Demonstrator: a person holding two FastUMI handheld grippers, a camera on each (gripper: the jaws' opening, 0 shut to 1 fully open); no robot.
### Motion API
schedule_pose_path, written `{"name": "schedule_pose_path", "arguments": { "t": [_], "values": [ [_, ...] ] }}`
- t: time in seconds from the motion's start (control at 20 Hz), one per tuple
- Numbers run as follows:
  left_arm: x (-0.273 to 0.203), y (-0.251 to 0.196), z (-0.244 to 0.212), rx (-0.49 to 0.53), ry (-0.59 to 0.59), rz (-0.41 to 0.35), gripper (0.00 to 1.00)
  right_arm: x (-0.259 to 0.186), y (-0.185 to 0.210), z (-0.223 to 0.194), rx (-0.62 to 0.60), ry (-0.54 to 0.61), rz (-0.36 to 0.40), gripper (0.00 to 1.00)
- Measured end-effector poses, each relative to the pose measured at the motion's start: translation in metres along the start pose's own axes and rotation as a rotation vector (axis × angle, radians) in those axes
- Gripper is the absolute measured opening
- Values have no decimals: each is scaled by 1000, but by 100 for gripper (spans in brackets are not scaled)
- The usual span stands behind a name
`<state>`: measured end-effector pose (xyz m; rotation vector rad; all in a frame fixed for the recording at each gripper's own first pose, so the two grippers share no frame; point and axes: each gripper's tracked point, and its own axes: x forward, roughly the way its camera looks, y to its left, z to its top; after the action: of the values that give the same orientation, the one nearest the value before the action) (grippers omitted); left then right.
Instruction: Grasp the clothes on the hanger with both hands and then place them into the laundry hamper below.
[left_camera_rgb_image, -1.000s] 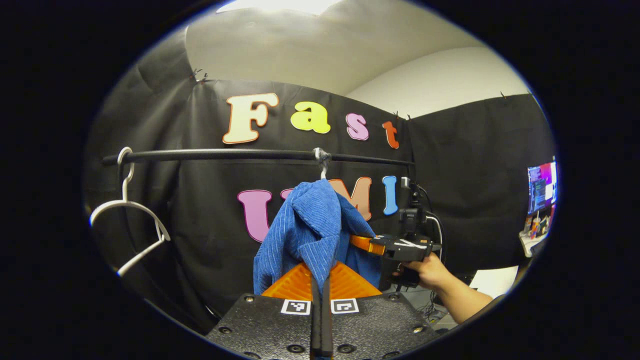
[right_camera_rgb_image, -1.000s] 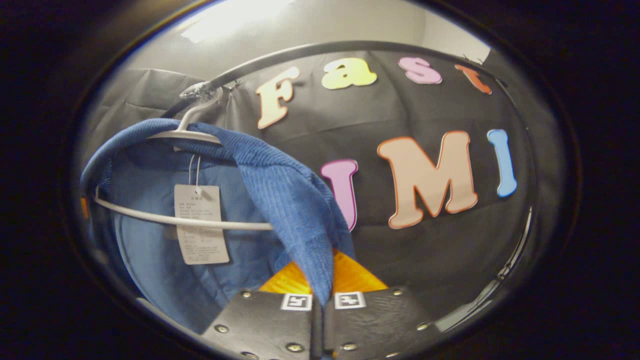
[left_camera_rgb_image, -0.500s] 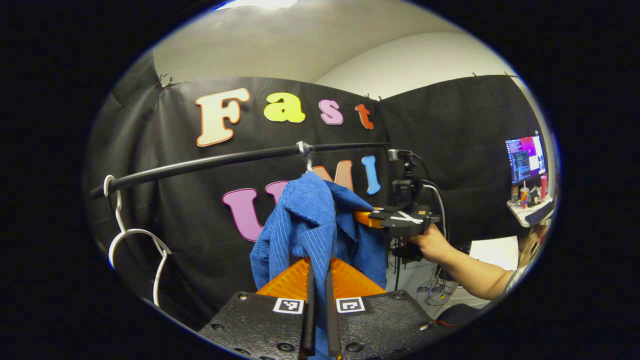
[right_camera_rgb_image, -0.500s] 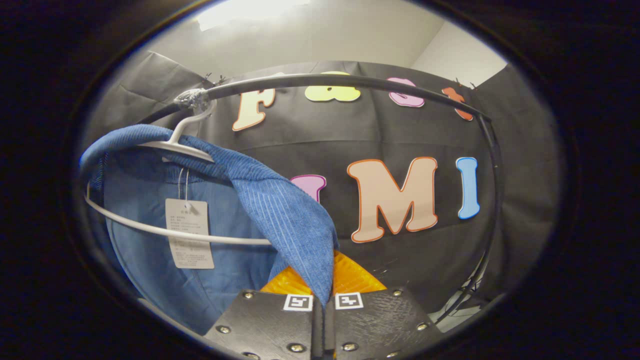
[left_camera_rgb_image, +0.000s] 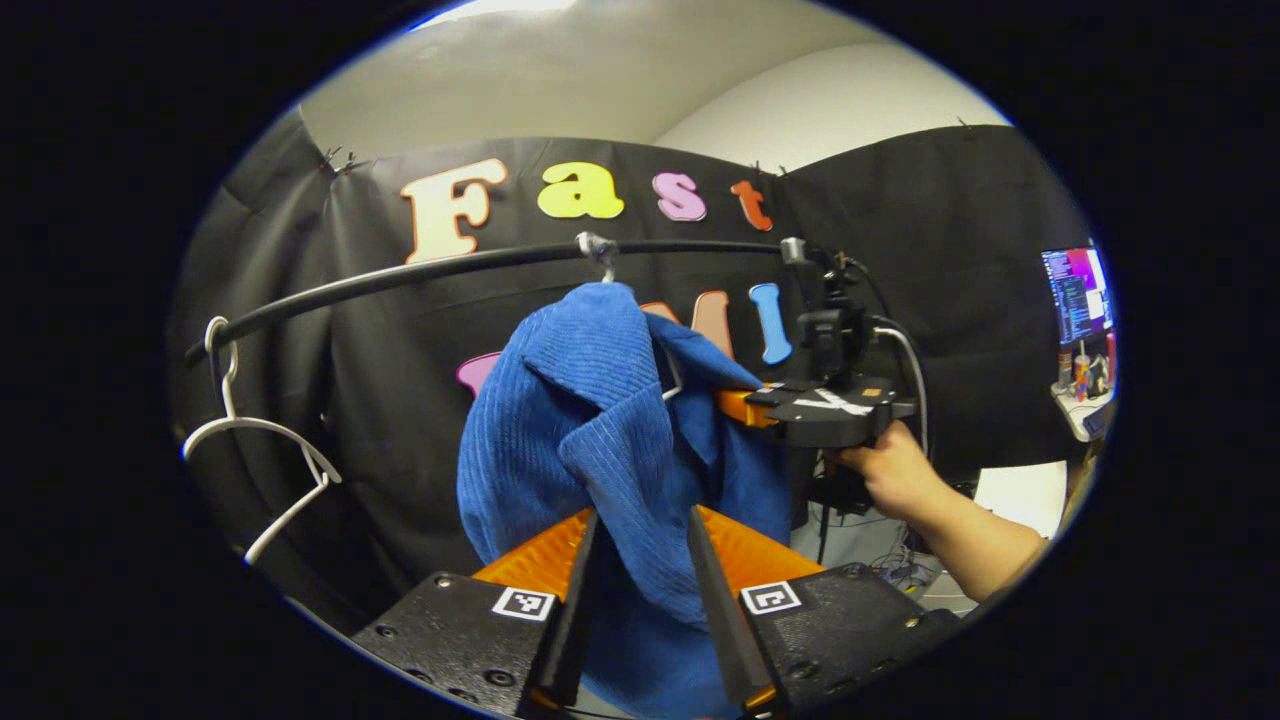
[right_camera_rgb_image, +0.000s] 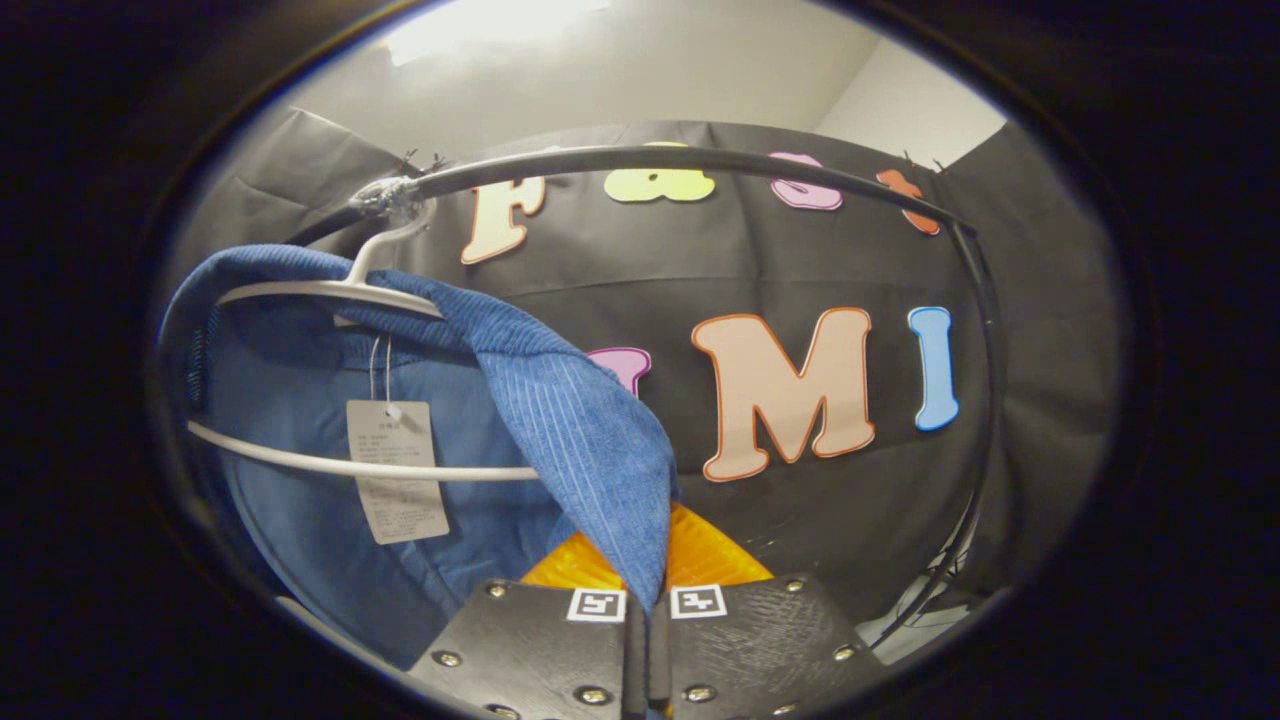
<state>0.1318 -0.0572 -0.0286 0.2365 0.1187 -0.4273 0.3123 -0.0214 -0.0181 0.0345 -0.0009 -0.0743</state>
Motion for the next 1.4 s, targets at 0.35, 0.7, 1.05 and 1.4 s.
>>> {"name": "schedule_pose_path", "arguments": {
  "t": [0.35,0.7,1.05,1.4],
  "values": [
    [10,15,2,-73,-31,90,0,3,-2,-1,-16,30,2,2],
    [-48,37,61,-143,-160,-4,0,4,-21,20,-52,-33,-61,2],
    [-56,77,66,39,-104,76,0,4,-27,50,-83,-143,-125,2],
    [-43,128,74,224,-138,319,0,28,-40,76,-107,-264,-201,2]
  ]
}}
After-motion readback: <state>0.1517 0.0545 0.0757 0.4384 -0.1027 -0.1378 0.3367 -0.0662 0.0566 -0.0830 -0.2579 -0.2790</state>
